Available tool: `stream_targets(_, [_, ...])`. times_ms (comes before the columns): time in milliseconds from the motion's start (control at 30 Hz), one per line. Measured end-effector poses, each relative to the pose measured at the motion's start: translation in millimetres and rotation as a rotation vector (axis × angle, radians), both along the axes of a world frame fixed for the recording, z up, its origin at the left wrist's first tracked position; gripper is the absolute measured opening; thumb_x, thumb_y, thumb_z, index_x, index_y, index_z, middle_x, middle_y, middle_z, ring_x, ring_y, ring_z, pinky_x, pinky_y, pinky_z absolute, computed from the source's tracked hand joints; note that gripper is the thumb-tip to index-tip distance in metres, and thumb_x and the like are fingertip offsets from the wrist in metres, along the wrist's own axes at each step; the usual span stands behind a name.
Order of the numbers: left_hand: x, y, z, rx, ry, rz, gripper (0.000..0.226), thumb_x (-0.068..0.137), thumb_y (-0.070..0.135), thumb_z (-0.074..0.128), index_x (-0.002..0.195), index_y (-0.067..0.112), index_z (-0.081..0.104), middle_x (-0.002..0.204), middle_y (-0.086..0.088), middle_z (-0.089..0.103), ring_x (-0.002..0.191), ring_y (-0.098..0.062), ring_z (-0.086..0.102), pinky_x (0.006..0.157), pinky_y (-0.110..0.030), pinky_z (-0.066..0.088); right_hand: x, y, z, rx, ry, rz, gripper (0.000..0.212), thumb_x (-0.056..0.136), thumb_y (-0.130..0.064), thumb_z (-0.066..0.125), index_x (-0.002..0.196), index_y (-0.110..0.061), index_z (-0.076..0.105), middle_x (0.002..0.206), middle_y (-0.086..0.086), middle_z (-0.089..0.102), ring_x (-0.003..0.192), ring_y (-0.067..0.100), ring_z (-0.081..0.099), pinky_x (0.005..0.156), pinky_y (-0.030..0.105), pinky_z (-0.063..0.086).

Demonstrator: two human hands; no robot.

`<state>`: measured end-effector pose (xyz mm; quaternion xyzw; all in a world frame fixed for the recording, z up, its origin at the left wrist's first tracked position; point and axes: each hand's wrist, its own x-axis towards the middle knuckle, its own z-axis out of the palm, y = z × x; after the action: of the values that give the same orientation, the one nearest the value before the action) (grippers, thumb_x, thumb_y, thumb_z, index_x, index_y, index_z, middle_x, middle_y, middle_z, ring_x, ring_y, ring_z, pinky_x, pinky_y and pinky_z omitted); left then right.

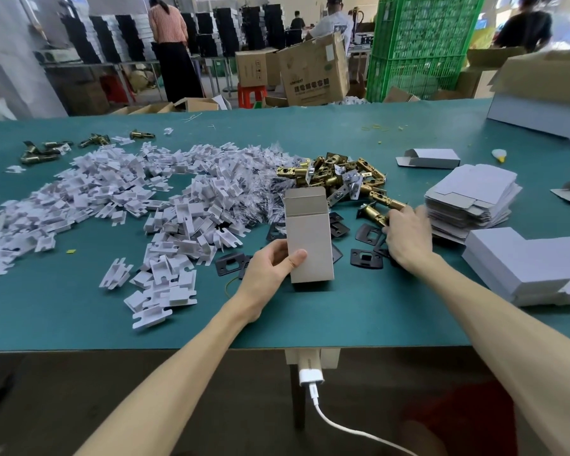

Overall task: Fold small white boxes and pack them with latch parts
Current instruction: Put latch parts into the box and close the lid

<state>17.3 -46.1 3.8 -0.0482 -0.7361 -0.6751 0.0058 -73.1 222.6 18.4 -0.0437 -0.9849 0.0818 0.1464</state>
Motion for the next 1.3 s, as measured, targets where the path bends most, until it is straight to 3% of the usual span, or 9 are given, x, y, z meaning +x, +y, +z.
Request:
stream_targets(133, [0.9, 0.4, 0.7, 0.009, 0.005, -0.004, 0.026, 0.097, 0.028, 0.071, 0.122, 0.022, 0.066, 0.12, 0.008, 0.075, 0.111, -0.006, 0.071, 0.093, -0.023, 0.056, 10.8, -3.1, 2.4, -0.012, 0.025, -0.004, 0.016, 0.103, -0.015, 0.05, 0.111, -0.005, 0.061, 0.123, 0.021, 0.059, 0.116, 0.039, 0.047, 0.098, 0.047, 0.038])
stream_targets(267, [1.8, 0.5, 2.0, 0.01, 0.006, -0.007, 0.027, 0.096, 0.029, 0.072, 0.122, 0.023, 0.065, 0.121, 0.008, 0.075, 0.112, -0.006, 0.07, 0.093, -0.023, 0.056, 20.2, -3.4, 14.0, -0.202, 0.071, 0.075, 0.022, 0.104, -0.013, 0.045, 0.12, -0.002, 0.056, 0.119, 0.022, 0.054, 0.104, 0.04, 0.054, 0.088, 0.048, 0.048])
stream_targets(367, [2.6, -0.1, 1.8, 0.009, 0.011, 0.001, 0.031, 0.096, 0.029, 0.073, 0.125, 0.02, 0.065, 0.122, 0.006, 0.075, 0.113, -0.008, 0.071, 0.098, -0.027, 0.056, 28.0, -1.1, 24.1, -0.278, 0.105, 0.13, 0.022, 0.105, -0.013, 0.048, 0.123, -0.002, 0.055, 0.12, 0.019, 0.052, 0.103, 0.036, 0.055, 0.091, 0.049, 0.05])
stream_targets(533, [6.6, -2.2, 2.4, 0.006, 0.028, -0.015, 0.039, 0.096, 0.025, 0.073, 0.131, 0.012, 0.064, 0.124, 0.001, 0.075, 0.115, -0.011, 0.07, 0.1, -0.029, 0.056, 33.2, 8.1, 35.6, -0.244, 0.147, 0.161, 0.014, 0.105, -0.012, 0.055, 0.111, -0.003, 0.064, 0.104, 0.011, 0.053, 0.091, 0.028, 0.054, 0.08, 0.035, 0.041])
stream_targets(667, [10.5, -2.1, 3.4, 0.014, 0.028, -0.06, 0.035, 0.094, 0.02, 0.077, 0.127, 0.014, 0.066, 0.12, 0.003, 0.077, 0.113, -0.011, 0.072, 0.093, -0.022, 0.056, 39.9, 13.9, 42.1, -0.274, 0.182, 0.16, 0.024, 0.106, -0.025, 0.054, 0.102, -0.003, 0.065, 0.094, 0.008, 0.051, 0.083, 0.029, 0.052, 0.076, 0.037, 0.039])
stream_targets(800, [12.7, -0.6, 4.1, -0.014, 0.051, -0.082, 0.034, 0.091, 0.016, 0.08, 0.123, 0.015, 0.068, 0.115, 0.007, 0.078, 0.109, -0.007, 0.072, 0.087, -0.015, 0.054, 44.9, 16.9, 44.8, -0.274, 0.143, 0.151, 0.03, 0.104, -0.032, 0.056, 0.1, -0.004, 0.065, 0.095, 0.012, 0.058, 0.084, 0.032, 0.055, 0.073, 0.04, 0.041])
stream_targets(1133, [12.4, -1.2, 3.9, -0.023, 0.059, -0.066, 0.033, 0.091, 0.02, 0.08, 0.121, 0.019, 0.069, 0.115, 0.009, 0.078, 0.109, -0.007, 0.072, 0.088, -0.016, 0.054, 46.8, 9.7, 45.4, -0.344, -0.004, 0.138, 0.014, 0.099, -0.019, 0.063, 0.109, -0.01, 0.059, 0.11, 0.016, 0.065, 0.097, 0.034, 0.061, 0.09, 0.047, 0.052])
stream_targets(1300, [12.3, -0.6, 2.5, -0.032, 0.072, -0.072, 0.033, 0.089, 0.02, 0.082, 0.12, 0.022, 0.07, 0.114, 0.012, 0.078, 0.109, -0.006, 0.072, 0.088, -0.015, 0.054, 51.9, 10.6, 45.8, -0.371, -0.04, 0.115, 0.011, 0.101, -0.023, 0.058, 0.107, -0.016, 0.055, 0.102, 0.017, 0.068, 0.079, 0.037, 0.068, 0.082, 0.05, 0.057])
